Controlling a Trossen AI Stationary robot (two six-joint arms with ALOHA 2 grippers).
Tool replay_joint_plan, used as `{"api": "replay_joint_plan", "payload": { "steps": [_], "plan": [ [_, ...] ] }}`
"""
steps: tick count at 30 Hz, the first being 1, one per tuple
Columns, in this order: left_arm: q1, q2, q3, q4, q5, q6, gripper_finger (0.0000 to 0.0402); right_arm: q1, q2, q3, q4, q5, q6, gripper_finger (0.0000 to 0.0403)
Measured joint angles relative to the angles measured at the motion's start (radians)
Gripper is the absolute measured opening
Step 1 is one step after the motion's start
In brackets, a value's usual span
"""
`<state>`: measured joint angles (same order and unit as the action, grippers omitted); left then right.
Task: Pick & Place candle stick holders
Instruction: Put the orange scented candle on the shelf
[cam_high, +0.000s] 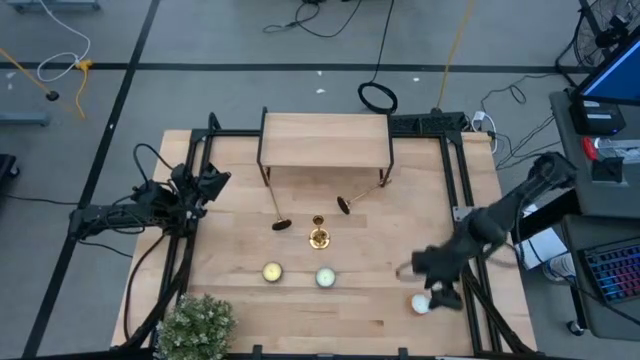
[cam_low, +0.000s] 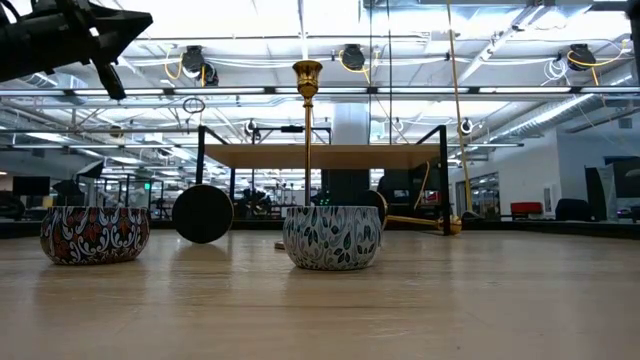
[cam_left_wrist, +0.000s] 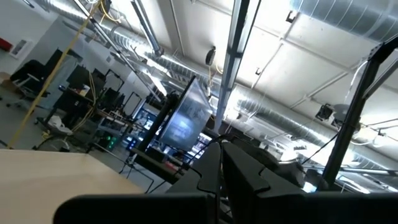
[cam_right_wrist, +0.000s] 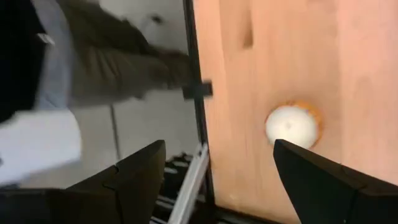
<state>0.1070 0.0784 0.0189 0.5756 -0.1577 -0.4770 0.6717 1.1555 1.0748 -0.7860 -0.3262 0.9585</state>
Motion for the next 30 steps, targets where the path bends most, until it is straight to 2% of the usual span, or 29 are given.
{"api": "replay_joint_plan", "payload": {
  "steps": [7, 13, 16, 22, 25, 30],
  "plan": [
    [0.000, 0.000, 0.000, 0.004, 0.000, -0.004, 0.0019, 0.207, 0.210, 0.002, 0.003, 0.092, -0.041, 0.0297],
    [0.000, 0.000, 0.000, 0.003, 0.000, -0.008, 0.0019, 0.294, 0.346, 0.002, -0.037, 0.277, -0.025, 0.0297],
    [0.000, 0.000, 0.000, -0.003, 0.000, -0.010, 0.0019, 0.306, 0.378, 0.002, -0.061, 0.328, 0.003, 0.0297],
    [0.000, 0.000, 0.001, -0.063, 0.001, -0.051, 0.0019, 0.275, 0.370, 0.002, -0.054, 0.284, 0.008, 0.0303],
    [0.000, 0.000, 0.001, -0.118, 0.001, -0.095, 0.0019, 0.256, 0.369, 0.002, -0.052, 0.278, 0.001, 0.0315],
    [0.000, 0.000, 0.001, -0.175, 0.002, -0.165, 0.0019, 0.217, 0.369, 0.002, -0.048, 0.326, -0.044, 0.0347]
  ]
}}
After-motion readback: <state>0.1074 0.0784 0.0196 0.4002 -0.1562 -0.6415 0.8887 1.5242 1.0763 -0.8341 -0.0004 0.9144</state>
